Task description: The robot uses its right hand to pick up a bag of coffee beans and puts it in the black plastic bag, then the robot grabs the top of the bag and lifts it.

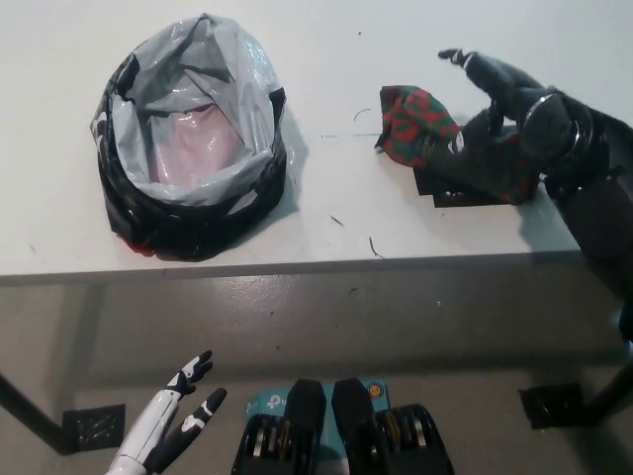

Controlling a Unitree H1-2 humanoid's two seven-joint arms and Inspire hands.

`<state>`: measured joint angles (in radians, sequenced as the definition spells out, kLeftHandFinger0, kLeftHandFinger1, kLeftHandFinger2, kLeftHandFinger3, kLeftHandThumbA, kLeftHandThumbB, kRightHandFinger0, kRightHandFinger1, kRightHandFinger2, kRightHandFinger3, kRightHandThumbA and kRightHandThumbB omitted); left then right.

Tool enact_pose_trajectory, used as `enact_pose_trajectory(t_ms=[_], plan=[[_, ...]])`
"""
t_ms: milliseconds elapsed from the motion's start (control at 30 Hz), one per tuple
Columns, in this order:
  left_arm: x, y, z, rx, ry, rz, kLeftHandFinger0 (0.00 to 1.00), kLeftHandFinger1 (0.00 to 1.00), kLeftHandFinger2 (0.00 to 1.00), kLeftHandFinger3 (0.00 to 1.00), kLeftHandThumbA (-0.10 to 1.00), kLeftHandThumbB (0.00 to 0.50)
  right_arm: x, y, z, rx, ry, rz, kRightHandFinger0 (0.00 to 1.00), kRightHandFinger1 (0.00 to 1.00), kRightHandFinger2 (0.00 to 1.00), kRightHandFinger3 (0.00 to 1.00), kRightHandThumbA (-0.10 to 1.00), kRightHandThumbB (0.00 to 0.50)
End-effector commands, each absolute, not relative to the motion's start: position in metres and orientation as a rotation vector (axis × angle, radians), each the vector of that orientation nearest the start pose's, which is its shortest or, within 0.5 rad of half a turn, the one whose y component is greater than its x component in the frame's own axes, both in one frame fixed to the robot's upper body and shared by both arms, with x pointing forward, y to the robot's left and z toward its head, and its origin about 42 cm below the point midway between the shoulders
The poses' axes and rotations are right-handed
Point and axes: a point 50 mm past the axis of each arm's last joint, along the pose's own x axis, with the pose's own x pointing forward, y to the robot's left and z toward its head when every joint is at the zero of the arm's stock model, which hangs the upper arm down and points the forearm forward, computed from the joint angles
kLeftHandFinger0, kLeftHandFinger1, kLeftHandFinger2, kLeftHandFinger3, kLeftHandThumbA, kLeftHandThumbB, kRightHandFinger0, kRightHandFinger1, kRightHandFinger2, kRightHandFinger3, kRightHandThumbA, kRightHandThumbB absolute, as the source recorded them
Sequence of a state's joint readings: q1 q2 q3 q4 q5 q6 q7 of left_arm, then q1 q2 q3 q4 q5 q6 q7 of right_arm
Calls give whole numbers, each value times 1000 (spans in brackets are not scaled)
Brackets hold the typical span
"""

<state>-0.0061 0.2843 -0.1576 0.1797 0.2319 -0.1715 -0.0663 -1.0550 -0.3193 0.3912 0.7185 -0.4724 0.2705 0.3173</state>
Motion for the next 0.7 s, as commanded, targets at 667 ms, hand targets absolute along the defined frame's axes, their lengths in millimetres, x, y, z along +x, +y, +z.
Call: enact_pose_trajectory(t_ms=[667], plan=[[272, 269, 68, 518, -11, -275, 1000, 1000, 1000, 1000, 926, 204, 569, -194, 269, -1195, 304, 308, 1000, 1000, 1000, 1000, 986, 498]])
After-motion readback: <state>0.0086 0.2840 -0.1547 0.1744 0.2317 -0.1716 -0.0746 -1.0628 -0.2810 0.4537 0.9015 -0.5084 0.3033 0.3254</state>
